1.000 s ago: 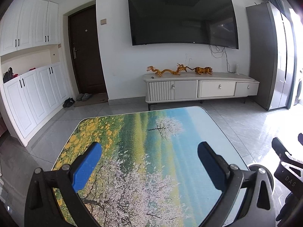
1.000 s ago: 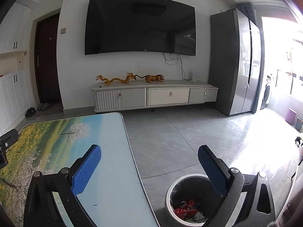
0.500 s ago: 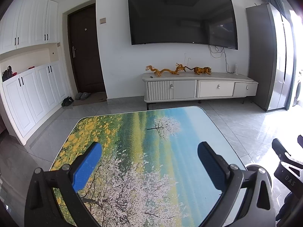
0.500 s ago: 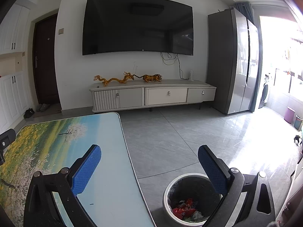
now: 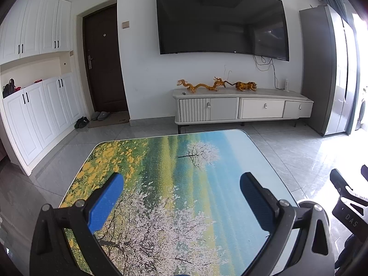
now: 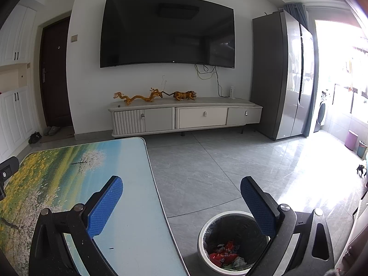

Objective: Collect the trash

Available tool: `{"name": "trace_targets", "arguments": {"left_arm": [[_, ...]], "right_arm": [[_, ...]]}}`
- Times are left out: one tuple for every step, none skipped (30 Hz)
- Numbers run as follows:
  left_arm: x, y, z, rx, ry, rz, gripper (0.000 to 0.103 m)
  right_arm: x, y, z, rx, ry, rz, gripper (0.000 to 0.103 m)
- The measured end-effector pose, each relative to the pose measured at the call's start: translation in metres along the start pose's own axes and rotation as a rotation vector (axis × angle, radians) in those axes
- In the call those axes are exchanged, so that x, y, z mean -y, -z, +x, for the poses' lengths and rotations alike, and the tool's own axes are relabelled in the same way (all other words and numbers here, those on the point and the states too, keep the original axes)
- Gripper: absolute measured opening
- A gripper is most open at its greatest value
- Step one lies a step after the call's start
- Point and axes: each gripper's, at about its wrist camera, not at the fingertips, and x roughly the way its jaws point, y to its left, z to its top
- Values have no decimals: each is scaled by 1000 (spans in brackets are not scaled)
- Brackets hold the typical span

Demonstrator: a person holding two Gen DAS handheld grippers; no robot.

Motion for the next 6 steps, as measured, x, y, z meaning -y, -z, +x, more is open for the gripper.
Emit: {"name": "trace_targets", "arguments": {"left_arm": [[0,0,0,0,1,0,102],[0,0,0,0,1,-1,102],[0,0,0,0,1,-1,102],[0,0,0,0,1,-2,102],[0,0,0,1,1,-2,102],[0,-1,0,1,1,-3,102]], "right_arm": [[0,0,0,1,1,0,103],[0,0,0,2,2,1,103],[0,0,-1,3,3,2,103],[1,0,-1,5,5,3,103],[1,0,-1,6,6,4,103],[1,0,-2,6,7,5,103]]}}
